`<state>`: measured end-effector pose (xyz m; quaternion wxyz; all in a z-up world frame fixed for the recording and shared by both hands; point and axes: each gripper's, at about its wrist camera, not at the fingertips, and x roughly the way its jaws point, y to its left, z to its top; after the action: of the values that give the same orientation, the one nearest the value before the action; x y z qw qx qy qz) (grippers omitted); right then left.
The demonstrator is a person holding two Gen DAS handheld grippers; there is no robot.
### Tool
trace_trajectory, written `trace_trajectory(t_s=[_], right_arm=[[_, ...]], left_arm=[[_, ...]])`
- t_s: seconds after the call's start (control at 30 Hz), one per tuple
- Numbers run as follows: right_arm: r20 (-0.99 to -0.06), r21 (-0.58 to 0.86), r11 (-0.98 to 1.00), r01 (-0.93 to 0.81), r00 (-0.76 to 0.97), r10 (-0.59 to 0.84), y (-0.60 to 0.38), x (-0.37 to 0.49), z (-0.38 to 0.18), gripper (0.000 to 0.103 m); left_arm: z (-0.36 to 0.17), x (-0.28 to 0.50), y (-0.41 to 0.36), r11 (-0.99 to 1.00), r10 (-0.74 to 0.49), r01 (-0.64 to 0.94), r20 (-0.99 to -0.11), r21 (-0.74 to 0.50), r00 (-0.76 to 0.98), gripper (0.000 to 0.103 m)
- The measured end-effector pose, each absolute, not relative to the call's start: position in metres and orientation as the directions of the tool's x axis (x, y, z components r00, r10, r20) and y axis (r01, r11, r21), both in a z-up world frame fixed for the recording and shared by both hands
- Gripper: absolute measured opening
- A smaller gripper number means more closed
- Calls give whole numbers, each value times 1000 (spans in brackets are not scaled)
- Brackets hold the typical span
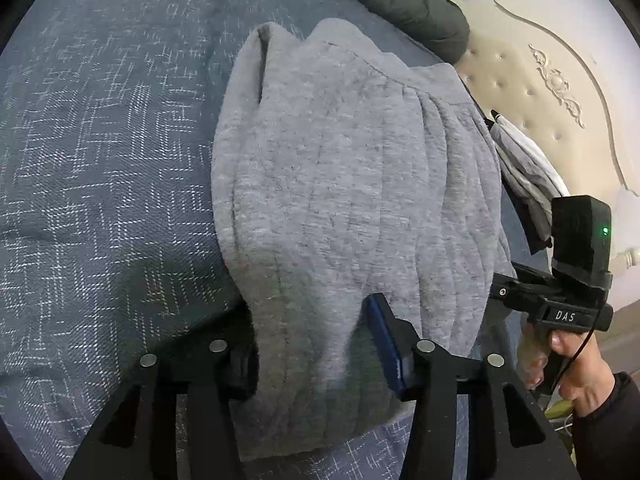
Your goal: Fold clothes
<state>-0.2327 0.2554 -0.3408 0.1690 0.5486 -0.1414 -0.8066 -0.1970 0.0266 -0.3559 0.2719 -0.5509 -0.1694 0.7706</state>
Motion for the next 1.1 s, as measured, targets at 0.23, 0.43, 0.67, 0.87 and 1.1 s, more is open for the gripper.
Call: trace_trajectory(t_s=[0.23,0.43,0.67,0.87,1.1], right_arm=[[-824,426,-889,166,-333,-458,255,-247,-339,60],[-828,426,-888,171,-321,-459,251,-252,-338,61],[-816,468,-870,156,-303,-493,252,-262,-349,72],[-781,497,-849,179,-334,-527,267,-246,-335,46],[-767,472,-848,243,-361,-530,263,-241,-302,38]], left_arm=[[-352,-194,27,-796,603,-241,-757,-555,-251,49],[-351,-190,25,-803,595,-218,-763,-555,-251,52],[-355,-190,19,-790,613,-207,-751,-577,-246,55],[-347,-216,36,-801,598,-217,-766,-559,-234,40],[-318,-212,39,-820,570,-237,-777,-521,-267,26]])
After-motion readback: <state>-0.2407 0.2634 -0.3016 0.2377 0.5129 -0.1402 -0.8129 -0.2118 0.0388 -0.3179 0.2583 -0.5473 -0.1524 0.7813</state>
